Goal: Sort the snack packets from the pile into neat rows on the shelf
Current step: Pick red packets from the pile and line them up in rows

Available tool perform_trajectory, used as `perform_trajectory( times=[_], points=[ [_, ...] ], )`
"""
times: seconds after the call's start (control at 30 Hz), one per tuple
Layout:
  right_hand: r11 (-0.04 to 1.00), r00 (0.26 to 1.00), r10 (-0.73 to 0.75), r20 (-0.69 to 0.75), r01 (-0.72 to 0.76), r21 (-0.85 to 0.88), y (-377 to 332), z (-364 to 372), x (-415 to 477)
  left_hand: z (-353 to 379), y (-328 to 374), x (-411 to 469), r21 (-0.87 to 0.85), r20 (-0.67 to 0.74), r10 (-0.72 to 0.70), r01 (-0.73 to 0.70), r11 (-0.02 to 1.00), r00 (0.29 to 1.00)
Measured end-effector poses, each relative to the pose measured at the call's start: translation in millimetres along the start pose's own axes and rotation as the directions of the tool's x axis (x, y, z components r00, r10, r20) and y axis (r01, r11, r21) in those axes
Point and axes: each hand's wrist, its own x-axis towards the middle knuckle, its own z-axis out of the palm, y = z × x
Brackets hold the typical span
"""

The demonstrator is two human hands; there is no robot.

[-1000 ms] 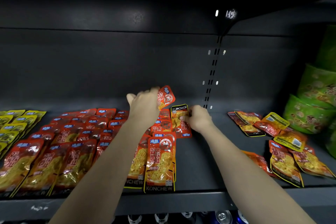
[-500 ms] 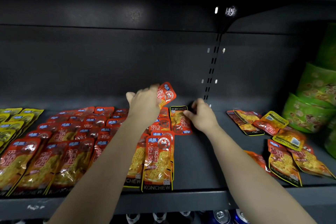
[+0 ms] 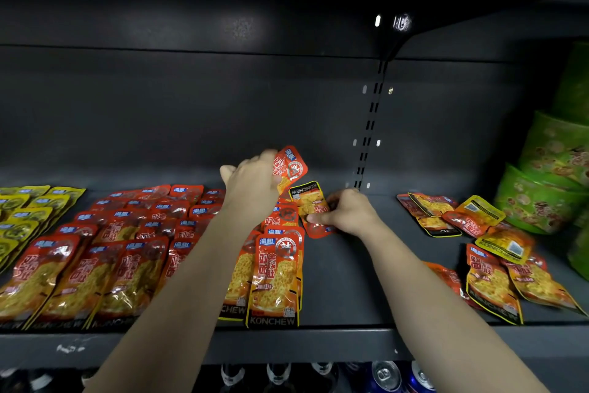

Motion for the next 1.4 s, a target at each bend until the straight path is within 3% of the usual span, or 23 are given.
perform_trajectory(
  times=[0.17, 0.4, 0.7, 0.77, 0.87, 1.03, 1.2, 1.3, 1.4],
  points=[
    [0.993, 1.000, 0.017, 0.009, -0.018, 0.116, -4.0, -1.1, -2.2, 2.9, 0.5, -1.5, -0.008, -0.004, -0.003, 0.003, 1.000, 1.000],
    [0.895, 0.989, 0.012, -0.149, 0.056, 0.442, -3.2, -12.1, -8.9, 5.3, 0.5, -2.7, -0.001, 0.005, 0.005, -0.005, 1.000, 1.000],
    [0.596, 0.959, 0.041, -0.280, 0.201, 0.777, -5.0, -22.7, -5.4, 5.4, -1.8, -0.7, -0.001, 0.007, -0.015, 0.015, 1.000, 1.000],
    [0.585, 0.961, 0.018, -0.278, 0.215, 0.782, -5.9, -22.7, -5.4, 5.2, -2.0, 0.1, -0.002, 0.012, -0.017, 0.017, 1.000, 1.000],
    [0.610, 0.977, 0.011, -0.213, 0.162, 0.776, -5.0, -16.1, -3.4, 5.4, -1.1, 1.2, 0.001, 0.015, -0.018, 0.018, 1.000, 1.000],
    [0.774, 0.981, 0.038, -0.189, 0.091, 0.627, -3.9, -0.7, 2.2, 7.2, -1.4, 2.6, 0.008, 0.017, -0.013, 0.013, 1.000, 1.000],
    [0.789, 0.997, 0.027, -0.069, 0.021, 0.614, -6.6, 2.1, 4.0, 9.4, -2.4, 5.0, 0.007, 0.023, -0.019, 0.019, 1.000, 1.000],
    [0.847, 1.000, 0.004, -0.008, 0.001, 0.532, -9.1, 3.9, 4.2, 11.2, -4.7, 6.5, 0.004, 0.027, -0.014, 0.013, 1.000, 1.000],
    [0.930, 0.998, -0.035, -0.048, 0.050, 0.365, -12.1, 3.2, 2.9, 11.0, -5.7, 8.2, 0.010, 0.028, -0.012, 0.012, 1.000, 1.000]
  ],
)
